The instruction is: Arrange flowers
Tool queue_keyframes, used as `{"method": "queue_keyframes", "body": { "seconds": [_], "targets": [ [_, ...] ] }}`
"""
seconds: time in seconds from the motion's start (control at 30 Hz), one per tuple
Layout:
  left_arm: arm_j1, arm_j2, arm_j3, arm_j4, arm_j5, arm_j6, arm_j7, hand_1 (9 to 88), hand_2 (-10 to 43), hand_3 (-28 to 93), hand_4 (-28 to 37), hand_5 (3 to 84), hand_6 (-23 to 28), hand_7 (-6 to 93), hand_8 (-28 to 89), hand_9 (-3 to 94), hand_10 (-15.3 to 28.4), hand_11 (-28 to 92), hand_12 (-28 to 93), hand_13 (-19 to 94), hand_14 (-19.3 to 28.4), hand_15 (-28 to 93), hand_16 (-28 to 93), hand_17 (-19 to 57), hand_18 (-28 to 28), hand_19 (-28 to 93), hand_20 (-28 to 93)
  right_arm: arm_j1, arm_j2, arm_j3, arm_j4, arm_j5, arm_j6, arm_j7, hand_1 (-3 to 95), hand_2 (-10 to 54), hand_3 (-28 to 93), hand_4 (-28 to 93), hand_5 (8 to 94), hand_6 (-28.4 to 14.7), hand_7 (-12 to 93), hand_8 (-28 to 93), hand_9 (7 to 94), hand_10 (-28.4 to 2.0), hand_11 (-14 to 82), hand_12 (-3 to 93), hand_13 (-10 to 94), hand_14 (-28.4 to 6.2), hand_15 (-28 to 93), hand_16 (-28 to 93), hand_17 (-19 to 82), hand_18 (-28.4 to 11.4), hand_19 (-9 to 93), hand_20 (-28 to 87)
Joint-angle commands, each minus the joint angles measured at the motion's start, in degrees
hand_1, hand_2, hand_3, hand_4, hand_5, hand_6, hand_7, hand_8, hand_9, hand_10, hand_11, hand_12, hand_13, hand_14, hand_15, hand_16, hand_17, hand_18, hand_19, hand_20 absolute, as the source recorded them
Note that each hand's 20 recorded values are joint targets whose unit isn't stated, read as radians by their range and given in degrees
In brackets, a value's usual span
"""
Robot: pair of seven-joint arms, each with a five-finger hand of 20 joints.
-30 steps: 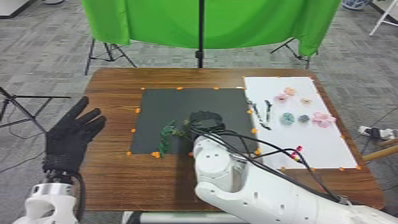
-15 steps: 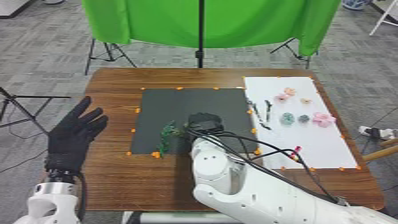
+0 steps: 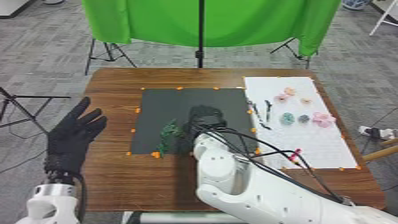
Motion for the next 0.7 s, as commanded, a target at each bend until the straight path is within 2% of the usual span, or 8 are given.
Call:
{"method": "queue_keyframes", "body": {
  "seconds": [0.03, 0.1, 0.13, 0.33, 0.4, 0.43, 0.53, 0.7],
  "targets": [
    [2.8, -0.32, 0.10, -0.33, -0.82, 1.08, 1.71, 21.7, 6.5, 80, -28.3, 35.9, 7.1, 6.6, -8, 31.7, 19.5, 22, 11, 20, 27.0, 54, -10, -8.0, 28.4, 58, -2, -1.6, 11.1, 9.2, -7.7, -1.6, 11.4, -0.1, 26.7, 6.8, 69, -23, 93.7, -1.7, 23, -12, 91.7, -14.3, 50.1, 25.3, 83, -12.9, 79, 23, 42, -28.4, 93, 51],
    [3.3, -0.21, 0.17, -0.49, -0.98, 1.27, 2.22, 21.7, 6.5, 80, -28.3, 35.9, 7.1, 6.6, -8, 31.7, 19.5, 22, 10, 20, 27.0, 54, -10, -8.0, 28.4, 58, -2, -3.8, 14.1, 13.5, -9.5, -0.1, 13.2, 0.1, 26.6, 6.5, 69, -23, 91.4, -2.3, 18, -11, 89.2, -15.0, 47.8, 24.2, 80, -13.3, 77, 22, 39, -28.4, 93, 45],
    [3.3, -0.42, 0.22, -0.44, -0.80, 1.24, 2.06, 21.6, 6.5, 80, -28.3, 35.9, 7.1, 6.6, -8, 31.7, 19.6, 22, 11, 20, 27.0, 54, -10, -8.1, 28.4, 58, -2, -4.8, 15.4, 15.6, -9.8, 0.6, 14.0, 0.4, 26.5, 6.4, 69, -22, 88.0, -2.8, 17, -11, 87.2, -15.6, 47.0, 23.8, 78, -13.5, 77, 21, 37, -28.4, 93, 42],
    [3.9, -1.13, 0.09, -0.50, -0.71, 1.16, 1.97, 21.3, 6.6, 80, -28.3, 35.9, 7.1, 6.5, -8, 31.7, 19.5, 22, 11, 20, 27.0, 54, -10, -8.1, 28.4, 58, -2, -5.6, 20.0, 21.2, -5.8, 5.1, 14.6, 1.9, 28.7, 4.3, 72, -22, 76.2, -5.0, 15, -11, 79.1, -17.3, 44.7, 21.4, 71, -14.1, 75, 18, 31, -28.0, 92, 33],
    [3.9, -1.34, -0.11, -0.49, -0.62, 1.00, 1.79, 21.2, 6.5, 80, -28.3, 35.9, 7.1, 6.5, -8, 31.7, 19.5, 22, 11, 20, 27.1, 54, -10, -8.1, 28.4, 58, -2, -5.7, 20.6, 22.3, -4.4, 5.8, 12.4, 2.8, 30.0, 3.7, 73, -22, 73.0, -5.2, 15, -11, 76.6, -17.6, 43.6, 20.4, 69, -14.3, 75, 18, 30, -27.3, 92, 31],
    [4.0, -0.82, 0.07, -0.49, -0.96, 1.37, 2.26, 21.2, 6.6, 80, -28.3, 35.8, 7.1, 6.5, -8, 31.7, 19.5, 22, 11, 20, 27.0, 54, -10, -8.1, 28.4, 58, -2, -5.3, 21.1, 22.1, -3.8, 7.1, 11.8, 3.3, 30.5, 2.8, 74, -23, 71.6, -5.2, 15, -11, 75.4, -17.7, 43.6, 20.1, 68, -14.0, 76, 17, 29, -27.0, 92, 31],
    [4.1, -0.76, 0.02, -0.46, -1.20, 1.44, 2.64, 21.1, 6.6, 80, -28.3, 35.9, 7.0, 6.5, -8, 31.7, 19.5, 22, 11, 20, 27.1, 54, -10, -8.1, 28.4, 58, -2, -5.2, 21.2, 22.2, -1.9, 9.4, 8.7, 3.1, 30.6, 1.7, 75, -23, 68.6, -5.9, 15, -11, 72.5, -18.2, 44.2, 19.6, 67, -14.3, 76, 16, 28, -26.7, 92, 29],
    [3.8, -0.63, 0.27, -0.41, -1.39, 1.54, 2.46, 21.0, 6.6, 80, -28.3, 35.9, 7.1, 6.5, -8, 31.7, 19.5, 22, 11, 20, 27.1, 54, -10, -8.1, 28.4, 58, -2, -3.4, 19.9, 19.4, 1.6, 12.3, 5.5, 3.1, 30.2, -1.2, 75, -24, 64.3, -6.6, 15, -11, 68.1, -19.1, 45.6, 19.5, 64, -14.9, 77, 16, 26, -26.8, 91, 29]
  ]
}}
